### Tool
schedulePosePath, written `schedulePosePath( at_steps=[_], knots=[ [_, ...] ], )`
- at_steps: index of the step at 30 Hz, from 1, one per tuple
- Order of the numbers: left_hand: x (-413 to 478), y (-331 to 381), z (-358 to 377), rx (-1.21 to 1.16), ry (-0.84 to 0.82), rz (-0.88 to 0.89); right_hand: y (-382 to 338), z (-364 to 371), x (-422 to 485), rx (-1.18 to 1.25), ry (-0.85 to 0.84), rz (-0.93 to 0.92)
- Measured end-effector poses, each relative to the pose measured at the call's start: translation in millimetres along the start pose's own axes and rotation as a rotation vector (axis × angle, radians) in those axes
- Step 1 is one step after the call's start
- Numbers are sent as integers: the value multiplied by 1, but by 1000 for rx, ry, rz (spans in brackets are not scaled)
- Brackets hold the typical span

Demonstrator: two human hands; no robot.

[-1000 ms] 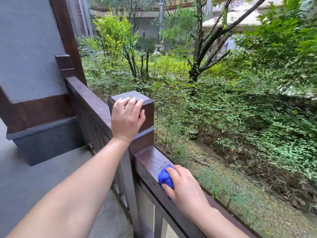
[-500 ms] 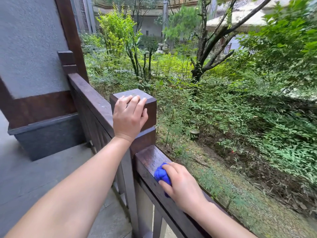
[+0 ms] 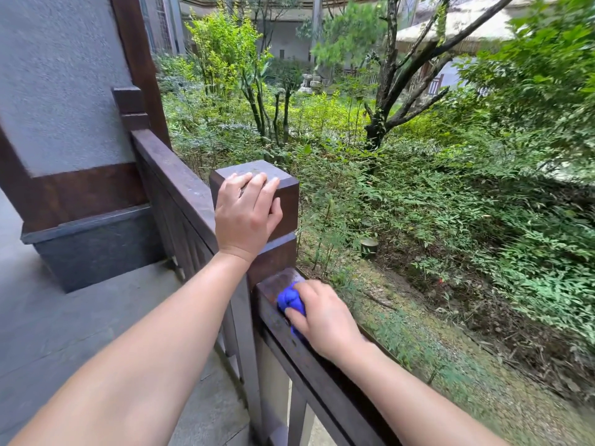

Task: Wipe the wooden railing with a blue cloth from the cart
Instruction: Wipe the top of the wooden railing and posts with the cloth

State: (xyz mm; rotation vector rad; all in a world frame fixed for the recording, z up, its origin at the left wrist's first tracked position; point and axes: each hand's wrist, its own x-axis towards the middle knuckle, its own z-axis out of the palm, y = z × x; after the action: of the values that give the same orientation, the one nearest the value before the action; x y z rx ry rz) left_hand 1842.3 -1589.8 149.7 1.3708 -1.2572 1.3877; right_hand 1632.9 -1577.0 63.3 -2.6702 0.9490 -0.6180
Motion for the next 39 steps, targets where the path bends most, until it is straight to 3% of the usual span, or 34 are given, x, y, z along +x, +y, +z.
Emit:
schedulePosePath(
  at_steps=[3, 10, 15, 24, 30, 34, 39],
  knots=[
    [1, 1, -2, -1, -6, 10, -26, 6, 32, -78, 49, 217],
    [1, 1, -3, -11, -5, 23, -11, -13, -36, -2, 9, -8],
    [5, 2, -7, -25, -9, 23, -11, -27, -53, -26, 111, 264],
    [6, 1, -14, -103, -63, 25, -15, -51, -129, -148, 173, 538],
    [7, -2, -22, -172, -188, 12, -43, -58, -165, -225, 217, 694],
    [9, -3, -29, -230, -337, -42, -65, -61, -198, -380, 177, 698],
    [17, 6, -51, -295, -503, -84, -76, -92, -215, -184, 295, 858]
  ],
)
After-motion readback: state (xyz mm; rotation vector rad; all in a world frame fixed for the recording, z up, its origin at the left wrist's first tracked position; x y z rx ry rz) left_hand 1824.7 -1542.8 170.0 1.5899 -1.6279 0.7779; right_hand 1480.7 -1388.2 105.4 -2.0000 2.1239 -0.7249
